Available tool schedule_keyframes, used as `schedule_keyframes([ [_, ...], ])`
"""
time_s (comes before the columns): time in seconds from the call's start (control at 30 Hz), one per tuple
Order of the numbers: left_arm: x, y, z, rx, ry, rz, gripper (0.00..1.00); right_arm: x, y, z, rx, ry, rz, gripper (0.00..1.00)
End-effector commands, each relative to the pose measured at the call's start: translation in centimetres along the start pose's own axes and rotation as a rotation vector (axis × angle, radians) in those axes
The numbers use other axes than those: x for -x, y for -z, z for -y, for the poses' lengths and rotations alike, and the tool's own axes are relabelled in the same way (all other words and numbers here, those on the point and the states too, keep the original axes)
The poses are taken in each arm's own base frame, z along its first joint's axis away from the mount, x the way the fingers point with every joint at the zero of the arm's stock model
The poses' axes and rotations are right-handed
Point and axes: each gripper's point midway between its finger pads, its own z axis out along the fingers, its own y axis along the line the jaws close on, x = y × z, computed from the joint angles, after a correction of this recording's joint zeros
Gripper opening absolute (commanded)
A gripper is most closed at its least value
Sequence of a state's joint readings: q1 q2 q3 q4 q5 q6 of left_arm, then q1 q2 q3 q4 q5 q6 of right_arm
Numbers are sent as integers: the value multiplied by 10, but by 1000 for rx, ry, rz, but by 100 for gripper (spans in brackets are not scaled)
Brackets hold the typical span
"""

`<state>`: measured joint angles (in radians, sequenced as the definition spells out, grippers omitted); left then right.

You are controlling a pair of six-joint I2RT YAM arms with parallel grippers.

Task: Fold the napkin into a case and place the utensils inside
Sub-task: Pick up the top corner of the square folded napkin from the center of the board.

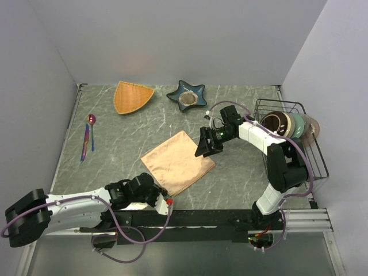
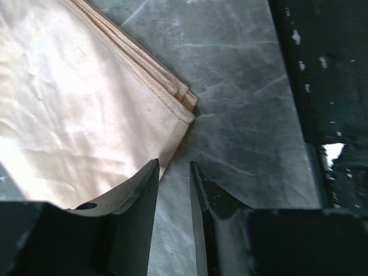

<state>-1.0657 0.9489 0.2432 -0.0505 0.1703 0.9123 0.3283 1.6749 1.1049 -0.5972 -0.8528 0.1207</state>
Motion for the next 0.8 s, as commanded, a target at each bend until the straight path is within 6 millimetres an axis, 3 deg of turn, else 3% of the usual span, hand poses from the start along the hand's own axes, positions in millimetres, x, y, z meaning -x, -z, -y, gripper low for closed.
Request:
schedule_keyframes([
  [0.0,-2,-6,-9,66,-78,-3,35,7,4,0,-12,23,14,73],
  [0.17,-2,-9,-4,43,-89,2,35,9,6,1,-8,9,17,73],
  [0.3,6,-8,-5,31,-61,25,29,10,6,2,-15,9,17,74],
  [0.4,14,-6,-10,35,-14,44,20,10,5,5,-22,2,16,74],
  [0.53,25,-2,-20,51,36,65,1,10,5,4,-15,0,16,75],
  [0.77,37,2,-33,73,77,102,1,10,5,3,-10,-2,13,75],
])
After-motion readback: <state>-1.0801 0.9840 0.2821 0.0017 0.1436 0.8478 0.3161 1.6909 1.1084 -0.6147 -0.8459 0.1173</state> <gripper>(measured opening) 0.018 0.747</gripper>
